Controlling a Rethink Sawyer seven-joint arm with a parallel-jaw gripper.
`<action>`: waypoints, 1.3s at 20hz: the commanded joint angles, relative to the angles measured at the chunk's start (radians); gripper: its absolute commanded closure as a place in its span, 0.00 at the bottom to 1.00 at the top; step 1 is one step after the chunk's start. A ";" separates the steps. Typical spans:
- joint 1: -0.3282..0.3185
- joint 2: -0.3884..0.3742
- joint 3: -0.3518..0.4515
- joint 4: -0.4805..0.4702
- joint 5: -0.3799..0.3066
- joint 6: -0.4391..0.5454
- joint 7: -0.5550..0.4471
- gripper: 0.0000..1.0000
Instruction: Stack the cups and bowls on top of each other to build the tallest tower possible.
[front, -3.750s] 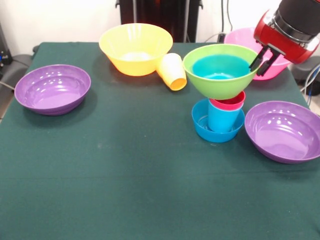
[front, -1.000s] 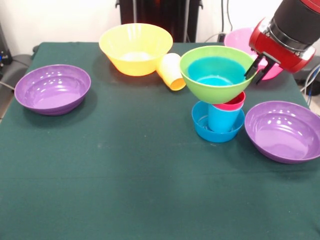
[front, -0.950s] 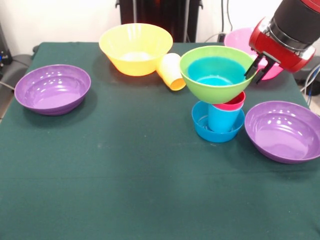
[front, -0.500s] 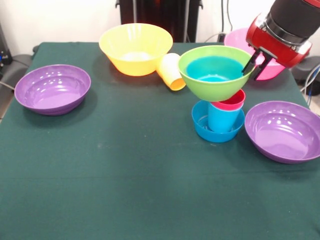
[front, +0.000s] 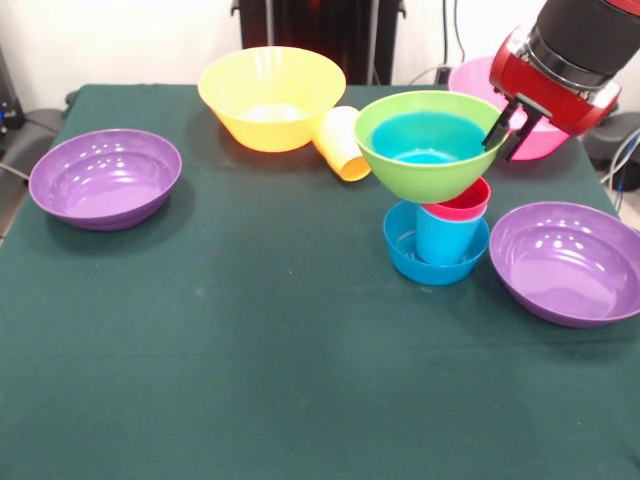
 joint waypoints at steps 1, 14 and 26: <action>-0.011 0.017 0.072 0.024 0.025 -0.028 0.186 1.00; -0.006 0.018 0.072 0.041 0.049 -0.050 0.191 1.00; -0.005 0.017 0.082 0.060 0.078 -0.084 0.193 1.00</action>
